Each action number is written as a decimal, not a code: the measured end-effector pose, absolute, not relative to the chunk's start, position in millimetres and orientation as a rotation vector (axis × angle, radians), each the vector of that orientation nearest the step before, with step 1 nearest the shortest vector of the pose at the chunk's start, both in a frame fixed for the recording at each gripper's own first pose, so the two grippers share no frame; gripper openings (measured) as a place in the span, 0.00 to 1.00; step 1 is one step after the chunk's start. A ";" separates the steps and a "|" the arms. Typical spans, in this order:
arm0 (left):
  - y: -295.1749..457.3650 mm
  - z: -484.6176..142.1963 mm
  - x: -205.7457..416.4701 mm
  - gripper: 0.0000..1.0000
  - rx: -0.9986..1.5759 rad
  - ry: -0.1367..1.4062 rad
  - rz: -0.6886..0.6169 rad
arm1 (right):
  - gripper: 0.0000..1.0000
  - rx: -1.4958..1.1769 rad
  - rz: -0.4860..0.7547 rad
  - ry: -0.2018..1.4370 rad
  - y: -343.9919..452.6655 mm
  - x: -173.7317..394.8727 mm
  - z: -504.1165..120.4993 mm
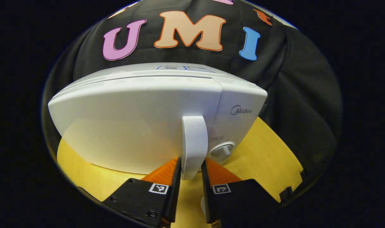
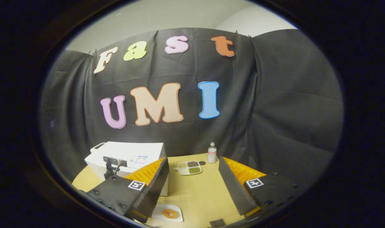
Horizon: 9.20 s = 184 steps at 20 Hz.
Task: Open the microwave oven with the left hand, put the food in, and close the microwave oven.
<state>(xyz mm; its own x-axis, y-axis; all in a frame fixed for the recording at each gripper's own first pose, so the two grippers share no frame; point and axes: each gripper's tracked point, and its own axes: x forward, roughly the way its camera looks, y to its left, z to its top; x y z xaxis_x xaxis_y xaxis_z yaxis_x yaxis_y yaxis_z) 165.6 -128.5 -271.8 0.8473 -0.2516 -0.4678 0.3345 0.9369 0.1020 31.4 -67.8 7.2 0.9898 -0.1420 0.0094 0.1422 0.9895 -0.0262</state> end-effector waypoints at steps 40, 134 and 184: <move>-68.3 -264.6 73.0 0.32 0.017 0.469 -0.123 | 0.92 0.042 0.023 0.098 -64.6 14.0 -41.7; 304.6 -165.1 -4.3 0.96 -0.032 0.383 0.105 | 0.74 0.370 0.112 0.497 303.5 168.0 -319.9; 199.7 -183.4 -0.8 0.01 0.141 0.520 -0.098 | 0.91 0.070 -0.104 0.168 128.0 58.5 -165.1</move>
